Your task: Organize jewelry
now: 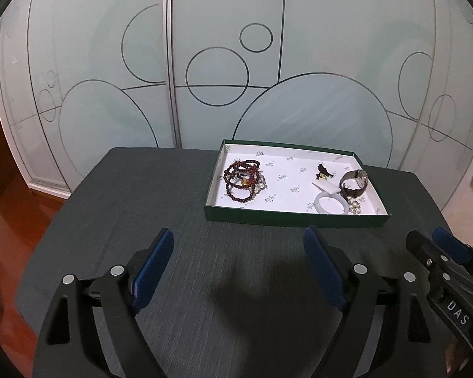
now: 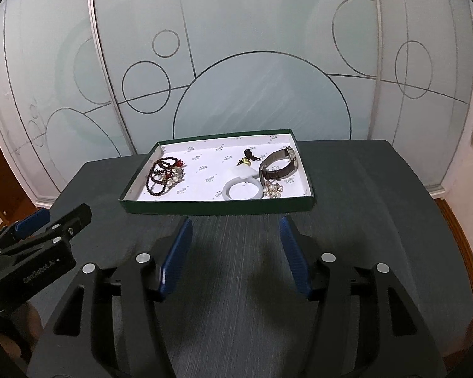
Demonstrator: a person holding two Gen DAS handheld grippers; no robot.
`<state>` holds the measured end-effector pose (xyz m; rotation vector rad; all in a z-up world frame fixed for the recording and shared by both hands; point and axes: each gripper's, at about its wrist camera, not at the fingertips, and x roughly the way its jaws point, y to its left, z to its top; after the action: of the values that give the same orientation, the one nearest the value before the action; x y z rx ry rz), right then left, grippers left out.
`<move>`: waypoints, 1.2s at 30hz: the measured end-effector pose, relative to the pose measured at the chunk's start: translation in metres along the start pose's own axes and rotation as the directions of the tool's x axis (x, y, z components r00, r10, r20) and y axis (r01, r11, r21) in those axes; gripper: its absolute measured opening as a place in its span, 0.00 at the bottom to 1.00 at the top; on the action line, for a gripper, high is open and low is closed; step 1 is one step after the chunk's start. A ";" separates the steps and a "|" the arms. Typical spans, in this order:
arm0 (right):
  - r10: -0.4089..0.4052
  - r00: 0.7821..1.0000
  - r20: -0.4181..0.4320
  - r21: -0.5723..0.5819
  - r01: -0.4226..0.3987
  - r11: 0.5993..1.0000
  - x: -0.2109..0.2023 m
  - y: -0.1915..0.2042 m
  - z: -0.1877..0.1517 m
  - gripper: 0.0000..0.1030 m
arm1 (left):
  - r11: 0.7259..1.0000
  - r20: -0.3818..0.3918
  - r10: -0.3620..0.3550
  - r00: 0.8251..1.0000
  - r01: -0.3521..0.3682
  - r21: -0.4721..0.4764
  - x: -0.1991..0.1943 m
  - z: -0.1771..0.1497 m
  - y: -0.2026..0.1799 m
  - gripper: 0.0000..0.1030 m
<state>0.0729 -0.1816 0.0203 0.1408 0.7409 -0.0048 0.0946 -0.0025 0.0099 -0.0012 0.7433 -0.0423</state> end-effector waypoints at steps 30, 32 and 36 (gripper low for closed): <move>-0.001 0.999 0.035 -0.029 0.002 1.000 -0.033 0.012 -0.008 0.56 | 1.000 0.040 -0.018 0.999 0.018 -0.006 -0.033 -0.002 0.003 0.84; -0.001 0.999 0.035 -0.030 0.002 1.000 -0.033 0.012 -0.008 0.56 | 1.000 0.044 -0.016 0.999 0.016 -0.005 -0.034 -0.002 0.003 0.84; -0.002 0.999 0.032 -0.031 0.003 1.000 -0.033 0.011 -0.009 0.56 | 0.999 0.036 -0.026 0.999 0.027 -0.023 -0.031 -0.002 0.006 0.84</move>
<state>0.0434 -0.1709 0.0370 0.1102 0.7087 0.0021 0.0708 0.0045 0.0288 -0.0338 0.7078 -0.0592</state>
